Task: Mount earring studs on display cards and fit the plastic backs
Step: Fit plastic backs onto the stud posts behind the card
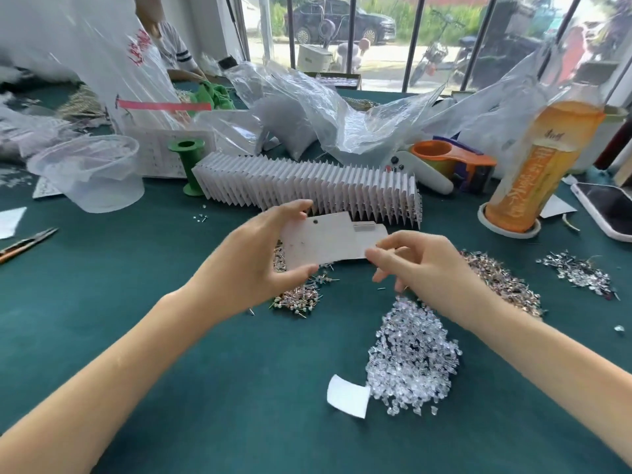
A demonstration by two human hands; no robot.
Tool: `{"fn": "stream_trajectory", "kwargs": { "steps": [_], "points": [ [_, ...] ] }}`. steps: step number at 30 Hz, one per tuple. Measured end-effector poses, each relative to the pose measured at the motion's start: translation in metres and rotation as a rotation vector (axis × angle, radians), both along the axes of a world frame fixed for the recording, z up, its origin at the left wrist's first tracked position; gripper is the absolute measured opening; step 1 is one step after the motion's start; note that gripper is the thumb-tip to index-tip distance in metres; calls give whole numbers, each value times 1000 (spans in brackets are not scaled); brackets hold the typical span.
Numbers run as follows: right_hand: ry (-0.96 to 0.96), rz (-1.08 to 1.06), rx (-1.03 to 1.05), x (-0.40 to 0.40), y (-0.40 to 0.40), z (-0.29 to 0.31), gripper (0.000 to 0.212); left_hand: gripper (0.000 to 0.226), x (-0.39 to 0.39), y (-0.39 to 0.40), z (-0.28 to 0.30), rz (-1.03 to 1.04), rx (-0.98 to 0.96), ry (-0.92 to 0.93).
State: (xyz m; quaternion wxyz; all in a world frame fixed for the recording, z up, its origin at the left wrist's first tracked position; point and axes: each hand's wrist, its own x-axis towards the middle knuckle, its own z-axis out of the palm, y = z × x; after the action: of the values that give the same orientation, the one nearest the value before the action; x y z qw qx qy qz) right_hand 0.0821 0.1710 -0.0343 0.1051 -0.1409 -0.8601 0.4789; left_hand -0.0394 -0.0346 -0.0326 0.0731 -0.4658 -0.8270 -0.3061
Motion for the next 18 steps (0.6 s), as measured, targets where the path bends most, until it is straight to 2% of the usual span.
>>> {"fn": "stream_trajectory", "kwargs": {
  "steps": [2, 6, 9, 16, 18],
  "points": [
    [-6, 59, 319, -10, -6, -6, 15, 79, -11, -11, -7, 82, -12, -27],
    [-34, 137, 652, -25, -26, -15, 18, 82, -21, -20, -23, 119, -52, -4],
    [-18, 99, 700, -30, -32, -18, 20, 84, -26, -21, -27, 125, -70, 7],
    [40, 100, 748, -30, -33, -21, 7, 83, -27, -18, -31, 101, -64, 5],
    [59, 104, 681, -28, -31, -19, 7, 83, -24, -18, -32, 65, -55, -18]
  ]
}}
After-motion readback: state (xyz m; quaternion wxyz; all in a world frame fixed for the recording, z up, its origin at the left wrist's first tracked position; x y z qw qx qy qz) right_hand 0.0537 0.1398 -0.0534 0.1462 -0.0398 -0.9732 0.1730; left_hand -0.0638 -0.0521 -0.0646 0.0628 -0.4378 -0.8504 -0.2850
